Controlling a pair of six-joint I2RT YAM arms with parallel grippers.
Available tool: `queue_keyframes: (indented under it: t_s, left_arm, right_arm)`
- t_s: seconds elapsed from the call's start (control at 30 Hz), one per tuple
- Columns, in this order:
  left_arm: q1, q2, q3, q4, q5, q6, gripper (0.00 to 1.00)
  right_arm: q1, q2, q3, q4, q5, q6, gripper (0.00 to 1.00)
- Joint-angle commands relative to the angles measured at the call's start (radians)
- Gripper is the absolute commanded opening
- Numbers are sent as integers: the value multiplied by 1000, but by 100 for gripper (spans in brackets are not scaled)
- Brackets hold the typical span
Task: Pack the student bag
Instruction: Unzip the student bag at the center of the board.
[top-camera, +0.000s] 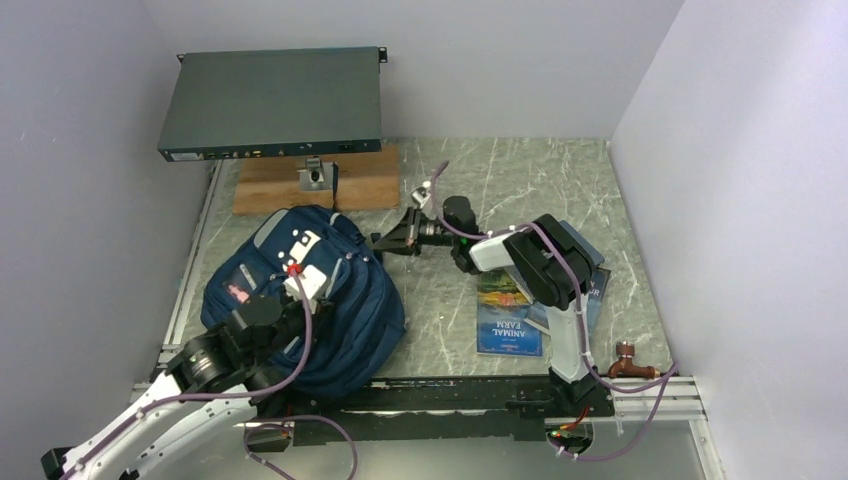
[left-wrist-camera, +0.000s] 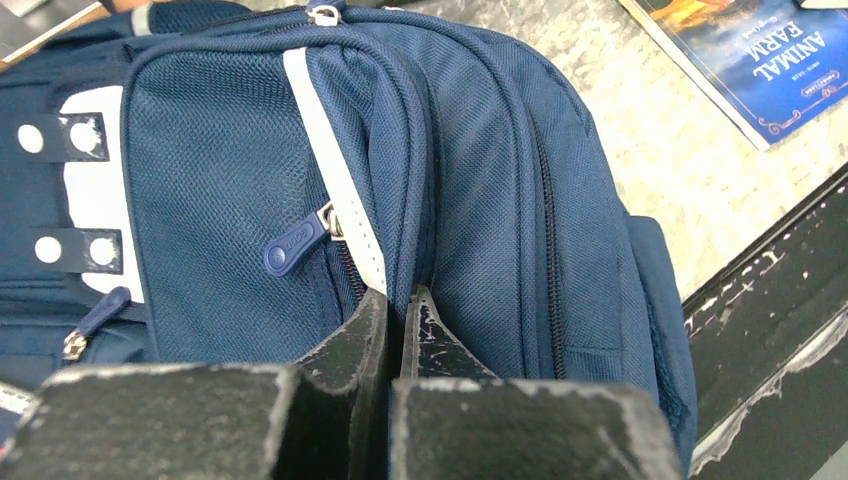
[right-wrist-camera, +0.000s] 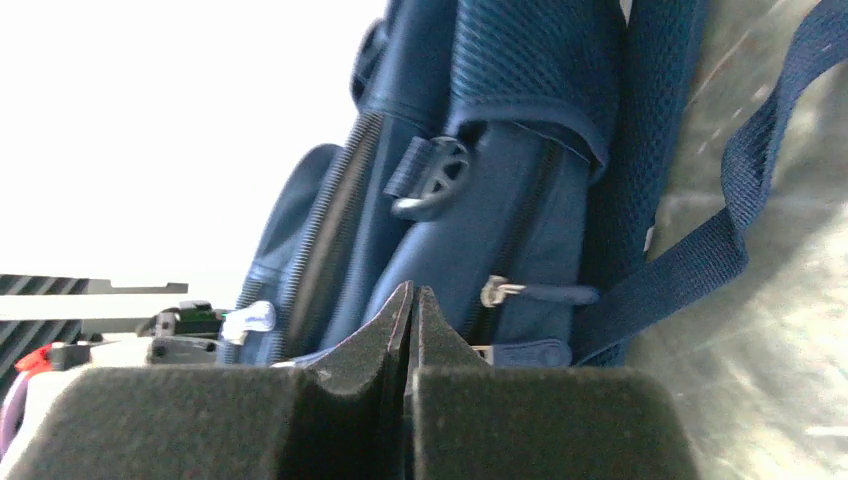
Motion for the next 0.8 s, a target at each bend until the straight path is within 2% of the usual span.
queue_keyframes:
  t_s: [0.0, 0.13, 0.3, 0.33, 0.4, 0.5, 0.67, 0.77]
  left_arm:
    - [-2, 108, -23, 371, 5, -81, 0]
    - [-1, 205, -67, 481, -31, -186, 0]
    - [-1, 190, -137, 611, -116, -292, 0]
    - [-1, 187, -138, 637, -142, -296, 0]
    - [-1, 199, -115, 672, -144, -280, 0]
    - [-1, 272, -14, 682, -84, -203, 0]
    - [10, 426, 147, 634, -82, -167, 0]
    - [14, 487, 193, 578, -84, -235, 0]
  right_arm:
    - [-107, -116, 21, 72, -39, -18, 0]
    - [-174, -227, 6, -118, 3, -158, 0]
    - [-192, -296, -13, -254, -4, -272, 0]
    - [-193, -306, -6, -327, -3, -327, 5]
    - [-195, -303, 37, -506, -15, -476, 26]
    - [-200, -291, 59, -599, -47, -612, 50]
    - [-223, -270, 8, -560, -197, -538, 73]
    - [-223, -323, -7, -689, -179, -554, 85]
